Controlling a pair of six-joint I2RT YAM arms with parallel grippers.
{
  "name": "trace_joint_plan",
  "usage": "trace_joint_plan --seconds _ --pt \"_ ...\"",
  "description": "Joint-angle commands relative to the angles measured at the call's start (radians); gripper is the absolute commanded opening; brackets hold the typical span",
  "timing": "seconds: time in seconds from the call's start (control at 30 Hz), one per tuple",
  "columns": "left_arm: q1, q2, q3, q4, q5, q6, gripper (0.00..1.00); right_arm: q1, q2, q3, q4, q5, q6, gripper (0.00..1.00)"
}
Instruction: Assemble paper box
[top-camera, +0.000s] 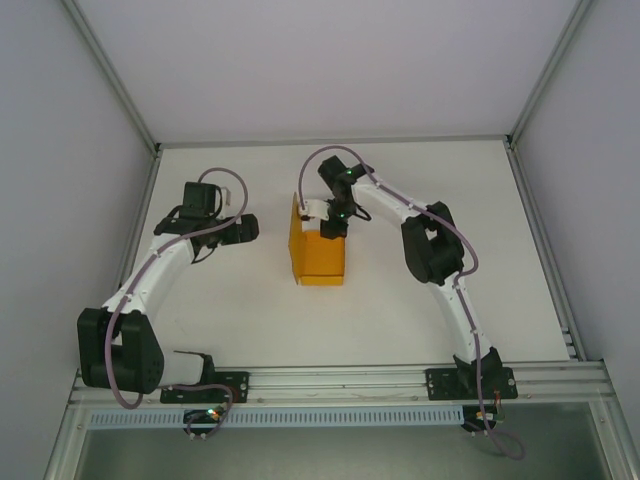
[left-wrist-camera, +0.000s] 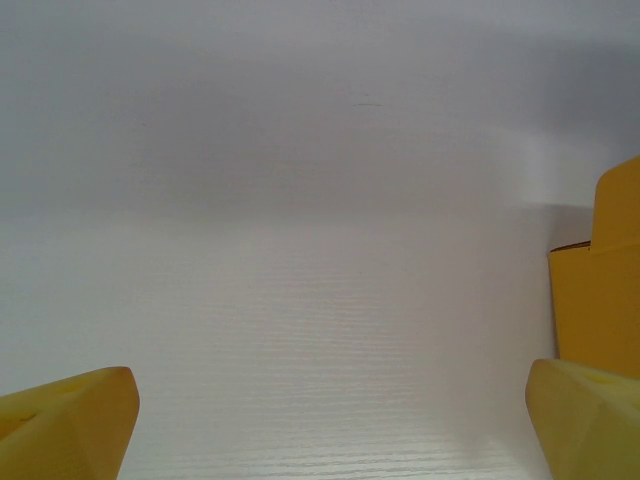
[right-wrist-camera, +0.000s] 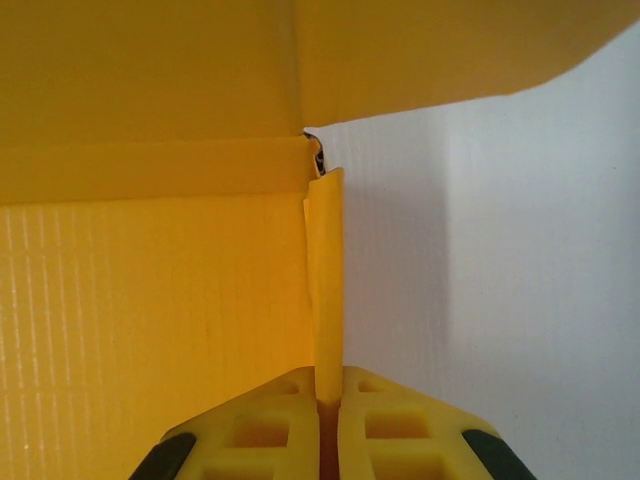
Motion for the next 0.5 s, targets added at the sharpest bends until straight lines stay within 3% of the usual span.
trace_joint_plan --seconds 0.0,0.2,0.47 --pt "0.008 -0.013 0.023 -0.013 -0.013 -0.012 1.00 0.032 0.000 -0.076 0.027 0.193 0.054 0.05" --pt "0.008 -0.022 0.020 -0.018 -0.022 -0.013 1.00 0.061 -0.015 -0.158 0.085 0.367 0.099 0.07" --pt "-0.004 -0.028 0.019 -0.023 -0.032 -0.015 1.00 0.073 -0.017 -0.184 0.077 0.473 0.092 0.09"
